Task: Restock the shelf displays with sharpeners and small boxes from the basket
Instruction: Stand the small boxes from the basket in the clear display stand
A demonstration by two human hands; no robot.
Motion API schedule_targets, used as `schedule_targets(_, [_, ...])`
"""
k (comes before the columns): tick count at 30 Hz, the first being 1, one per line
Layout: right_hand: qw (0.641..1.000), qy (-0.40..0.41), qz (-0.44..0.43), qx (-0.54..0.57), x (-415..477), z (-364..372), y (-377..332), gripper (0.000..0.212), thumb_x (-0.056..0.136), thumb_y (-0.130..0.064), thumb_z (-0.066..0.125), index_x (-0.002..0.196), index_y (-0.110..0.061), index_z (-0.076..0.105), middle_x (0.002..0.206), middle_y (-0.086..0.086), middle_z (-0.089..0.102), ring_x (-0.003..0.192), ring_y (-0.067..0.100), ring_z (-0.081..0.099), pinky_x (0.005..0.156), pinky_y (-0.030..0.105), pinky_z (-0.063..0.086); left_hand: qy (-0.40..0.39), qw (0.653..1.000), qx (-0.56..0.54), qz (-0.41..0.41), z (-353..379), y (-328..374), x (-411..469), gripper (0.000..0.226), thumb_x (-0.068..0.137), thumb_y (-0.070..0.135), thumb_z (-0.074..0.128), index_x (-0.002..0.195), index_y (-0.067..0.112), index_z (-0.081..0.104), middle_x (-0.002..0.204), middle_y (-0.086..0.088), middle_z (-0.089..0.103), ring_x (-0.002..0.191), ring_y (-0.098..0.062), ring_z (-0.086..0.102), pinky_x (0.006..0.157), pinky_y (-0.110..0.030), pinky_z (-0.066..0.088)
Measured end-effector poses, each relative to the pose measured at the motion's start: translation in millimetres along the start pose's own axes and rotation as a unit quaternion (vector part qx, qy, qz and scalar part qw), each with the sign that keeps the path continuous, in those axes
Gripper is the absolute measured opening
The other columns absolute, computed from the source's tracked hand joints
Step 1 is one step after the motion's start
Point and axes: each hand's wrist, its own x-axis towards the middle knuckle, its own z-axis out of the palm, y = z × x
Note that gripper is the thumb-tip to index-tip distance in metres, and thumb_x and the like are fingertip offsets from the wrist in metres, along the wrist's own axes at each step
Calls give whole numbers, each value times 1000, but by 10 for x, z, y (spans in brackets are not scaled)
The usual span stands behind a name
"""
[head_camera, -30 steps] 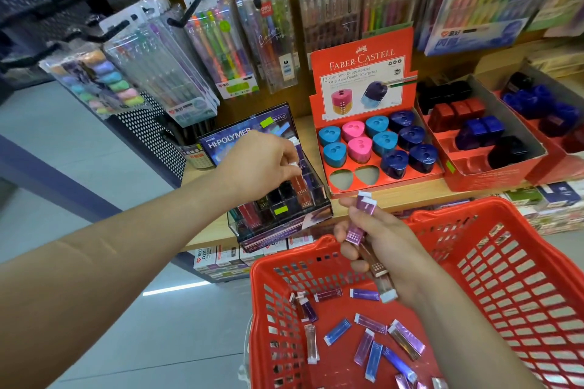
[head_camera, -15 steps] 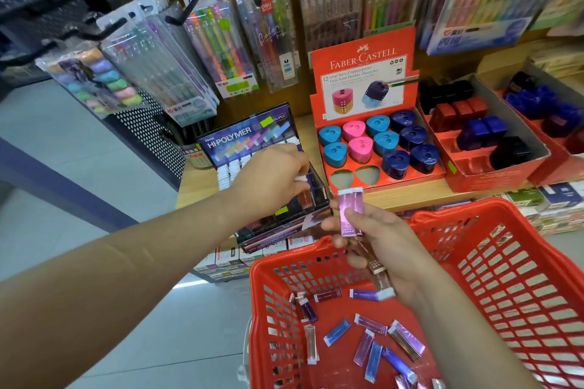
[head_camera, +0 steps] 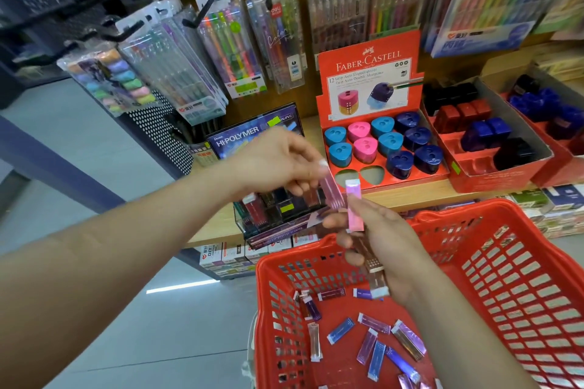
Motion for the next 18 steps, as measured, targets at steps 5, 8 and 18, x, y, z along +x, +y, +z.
schedule_targets(5, [965, -9, 94, 245, 125, -46, 59, 67, 50, -24, 90, 110, -1, 70, 73, 10, 61, 48, 11, 50, 37, 21, 44, 130, 987, 95, 10, -561, -16, -47, 7, 87, 13, 69, 88, 7, 73, 73, -4, 70, 64, -8, 65, 68, -22, 58])
schedule_targets(8, [957, 7, 99, 273, 61, -55, 76, 31, 88, -19, 64, 113, -2, 67, 73, 9, 55, 51, 9, 50, 40, 18, 47, 136, 979, 149, -16, -674, -170, -107, 5, 83, 14, 73, 83, 9, 74, 64, 2, 71, 56, -4, 65, 60, -19, 56])
schedule_targets(18, [993, 5, 86, 84, 6, -12, 151, 19, 88, -32, 63, 86, -16, 71, 69, 1, 50, 44, 6, 32, 30, 14, 23, 129, 980, 145, -38, -711, -527, -272, 11, 81, 13, 76, 84, 4, 70, 69, -9, 72, 58, -10, 68, 58, -19, 54])
